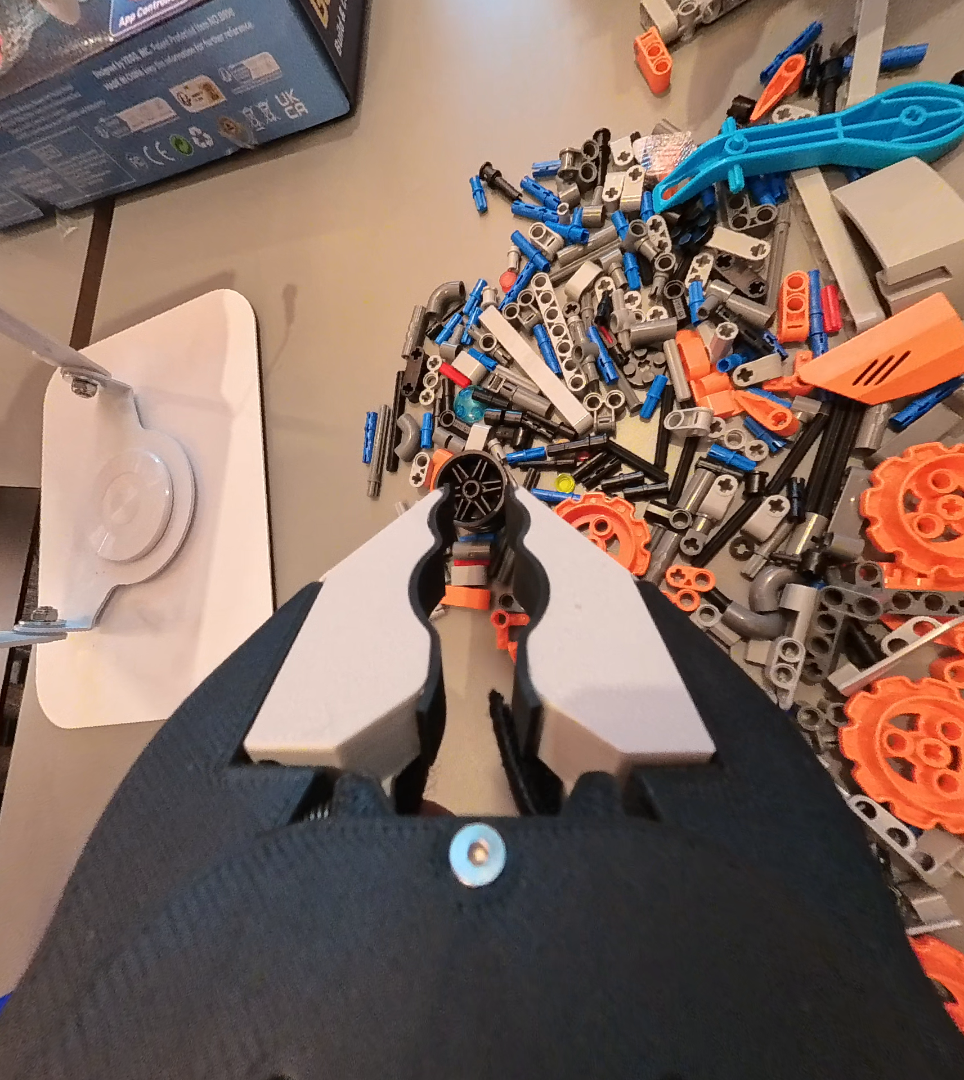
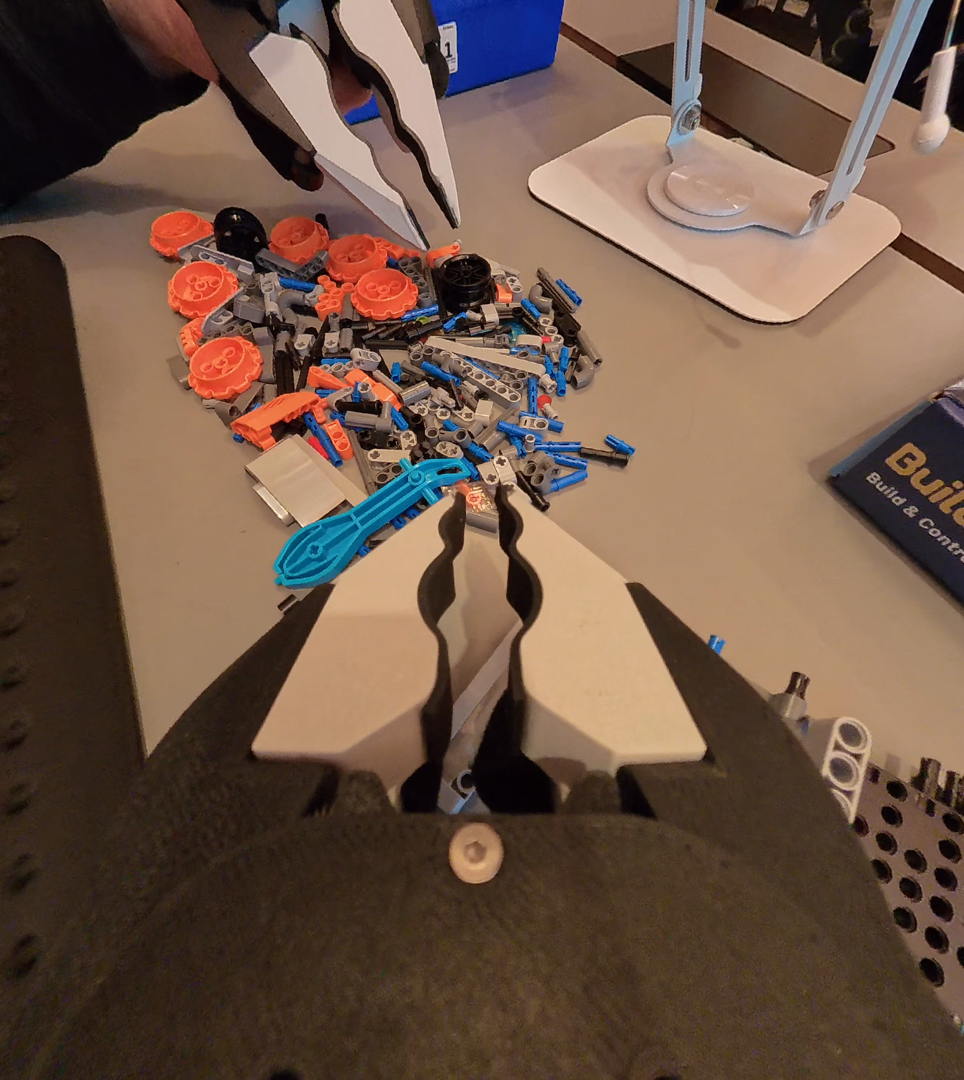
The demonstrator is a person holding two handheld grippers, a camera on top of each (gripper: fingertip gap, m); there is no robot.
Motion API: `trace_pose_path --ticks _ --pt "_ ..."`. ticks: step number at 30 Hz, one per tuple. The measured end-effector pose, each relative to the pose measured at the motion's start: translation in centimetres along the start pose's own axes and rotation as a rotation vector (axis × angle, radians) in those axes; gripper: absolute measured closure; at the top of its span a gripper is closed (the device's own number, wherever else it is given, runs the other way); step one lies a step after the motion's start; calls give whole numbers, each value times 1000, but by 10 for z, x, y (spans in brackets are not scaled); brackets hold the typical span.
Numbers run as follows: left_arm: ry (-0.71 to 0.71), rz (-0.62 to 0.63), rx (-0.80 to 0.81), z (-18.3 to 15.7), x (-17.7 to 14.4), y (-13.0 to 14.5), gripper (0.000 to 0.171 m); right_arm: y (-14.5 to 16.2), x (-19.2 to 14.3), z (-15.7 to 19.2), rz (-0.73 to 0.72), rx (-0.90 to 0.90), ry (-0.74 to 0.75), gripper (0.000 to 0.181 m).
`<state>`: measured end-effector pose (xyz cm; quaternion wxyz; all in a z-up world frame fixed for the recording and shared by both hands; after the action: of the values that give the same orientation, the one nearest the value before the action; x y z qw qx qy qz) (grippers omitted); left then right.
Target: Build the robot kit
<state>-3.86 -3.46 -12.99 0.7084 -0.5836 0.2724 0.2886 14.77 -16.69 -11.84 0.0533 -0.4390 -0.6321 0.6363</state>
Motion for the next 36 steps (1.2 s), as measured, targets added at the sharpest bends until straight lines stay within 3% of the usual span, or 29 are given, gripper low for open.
trace_pose_path --ticks 36 --pt "4 -5 11 -2 0 -1 159 1 -3 -3 -16 6 8 172"
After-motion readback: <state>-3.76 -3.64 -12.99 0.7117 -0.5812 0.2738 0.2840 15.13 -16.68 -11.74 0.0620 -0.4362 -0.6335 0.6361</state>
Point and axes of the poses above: each gripper's, where its closed fingertips meet, x out along the fingers, y out of its underside, z = x × y across the jaws, the point moved 4 cm from there along -x, back along the fingers, and after that the axes turned 13 degrees about -x, right-handed, at the moved point
